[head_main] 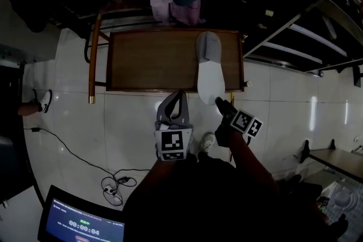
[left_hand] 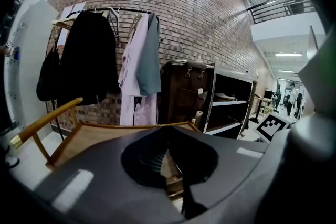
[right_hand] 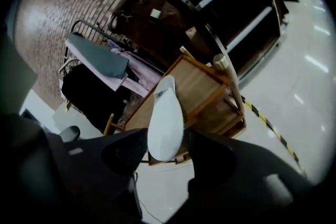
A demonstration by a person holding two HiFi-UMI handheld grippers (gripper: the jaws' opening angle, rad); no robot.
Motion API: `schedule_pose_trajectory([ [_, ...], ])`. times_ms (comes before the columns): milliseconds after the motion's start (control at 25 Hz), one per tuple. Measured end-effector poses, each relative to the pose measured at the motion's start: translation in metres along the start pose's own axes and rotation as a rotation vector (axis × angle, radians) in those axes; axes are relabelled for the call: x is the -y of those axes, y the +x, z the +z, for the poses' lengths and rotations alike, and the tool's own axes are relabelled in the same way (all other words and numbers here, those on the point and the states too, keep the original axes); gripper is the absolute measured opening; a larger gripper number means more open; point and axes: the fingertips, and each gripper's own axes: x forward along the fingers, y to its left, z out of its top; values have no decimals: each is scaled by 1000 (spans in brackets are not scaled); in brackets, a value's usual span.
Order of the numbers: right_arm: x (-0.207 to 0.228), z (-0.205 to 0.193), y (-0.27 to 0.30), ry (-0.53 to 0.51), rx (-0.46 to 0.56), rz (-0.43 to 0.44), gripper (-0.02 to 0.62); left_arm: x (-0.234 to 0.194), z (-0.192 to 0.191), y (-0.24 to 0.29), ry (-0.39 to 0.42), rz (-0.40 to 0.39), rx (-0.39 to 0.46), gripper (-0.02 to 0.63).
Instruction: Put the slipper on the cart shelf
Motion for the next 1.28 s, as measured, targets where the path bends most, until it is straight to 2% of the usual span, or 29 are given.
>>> schedule_pose_trajectory([
  [320, 19, -8, 28, 269, -15, 47, 273, -10, -8, -2, -3, 7, -15, 14],
  [560, 24, -11, 39, 361, -24, 61, 278, -12, -11, -3, -3, 13, -24, 14],
  [680, 25, -10, 42, 375, -25, 66, 278, -12, -13, -3, -5, 13, -28, 14],
  [960, 22, -8, 42, 383, -33, 82, 162, -12, -14, -4, -2, 14, -31, 14],
  [1040, 20, -8, 43, 374, -35, 80, 109, -13, -13, -5, -1, 19, -28, 14],
  [1280, 13, -7, 45, 338, -33, 103, 64, -17, -14, -9, 2, 33, -20, 12],
])
